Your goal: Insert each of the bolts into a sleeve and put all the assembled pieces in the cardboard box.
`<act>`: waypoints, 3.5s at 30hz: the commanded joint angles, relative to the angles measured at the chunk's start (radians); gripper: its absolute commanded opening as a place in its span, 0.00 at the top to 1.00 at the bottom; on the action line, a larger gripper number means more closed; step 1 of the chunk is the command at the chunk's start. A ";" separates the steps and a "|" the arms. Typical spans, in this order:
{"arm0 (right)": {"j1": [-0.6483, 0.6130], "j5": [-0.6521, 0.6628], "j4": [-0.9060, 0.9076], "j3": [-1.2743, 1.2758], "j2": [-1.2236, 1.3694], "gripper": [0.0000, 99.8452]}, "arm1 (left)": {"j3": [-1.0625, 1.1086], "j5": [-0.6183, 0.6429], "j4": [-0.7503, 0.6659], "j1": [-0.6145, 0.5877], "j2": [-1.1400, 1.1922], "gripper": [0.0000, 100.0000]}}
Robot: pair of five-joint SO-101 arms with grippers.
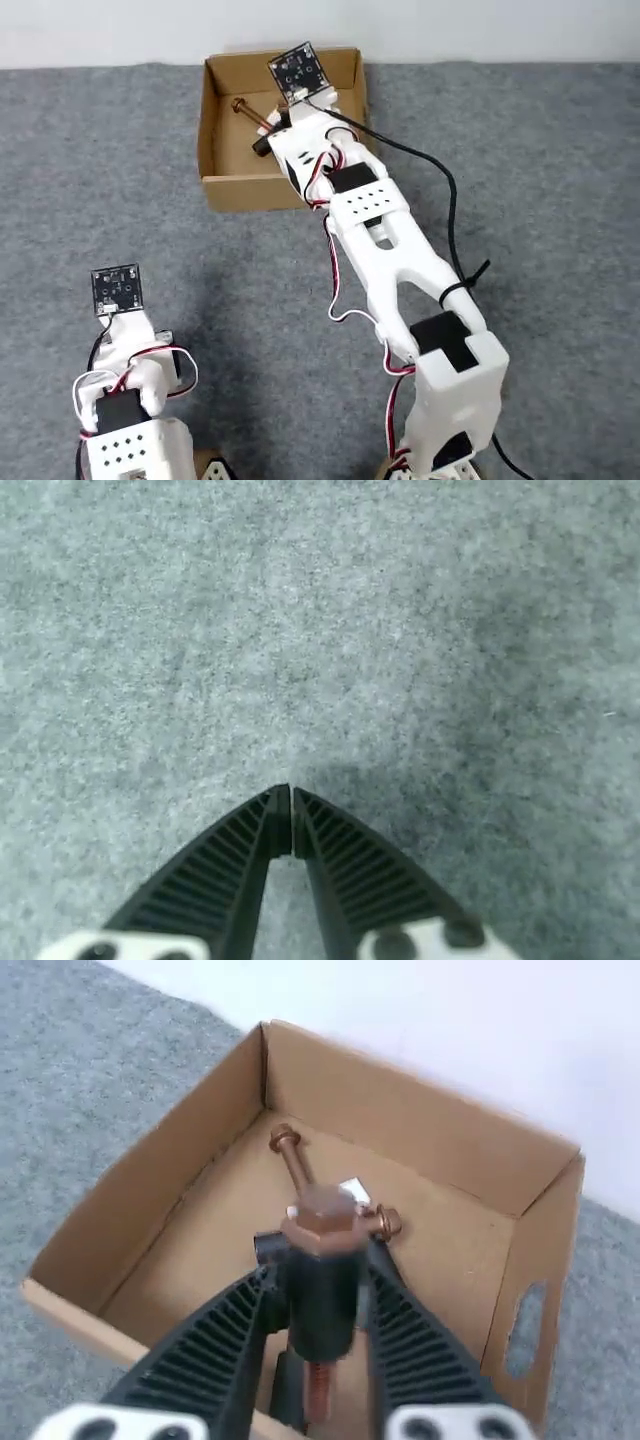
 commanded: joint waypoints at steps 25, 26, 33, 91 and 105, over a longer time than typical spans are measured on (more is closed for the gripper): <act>0.015 -0.066 0.527 -0.069 -0.426 0.99 | -0.007 0.015 -0.020 -0.009 -0.003 0.99; 0.015 -0.075 0.562 -0.069 -0.444 0.99 | -0.007 0.015 -0.020 -0.009 -0.003 0.99; 0.015 -0.201 0.774 -0.063 -0.552 0.99 | -0.007 0.012 -0.020 -0.009 -0.003 0.99; 0.467 -0.160 0.868 1.591 -2.126 0.99 | -0.007 0.011 -0.020 -0.009 -0.003 0.99; 0.469 -0.158 0.820 1.777 -2.115 0.99 | -0.007 0.011 -0.020 -0.009 -0.003 0.99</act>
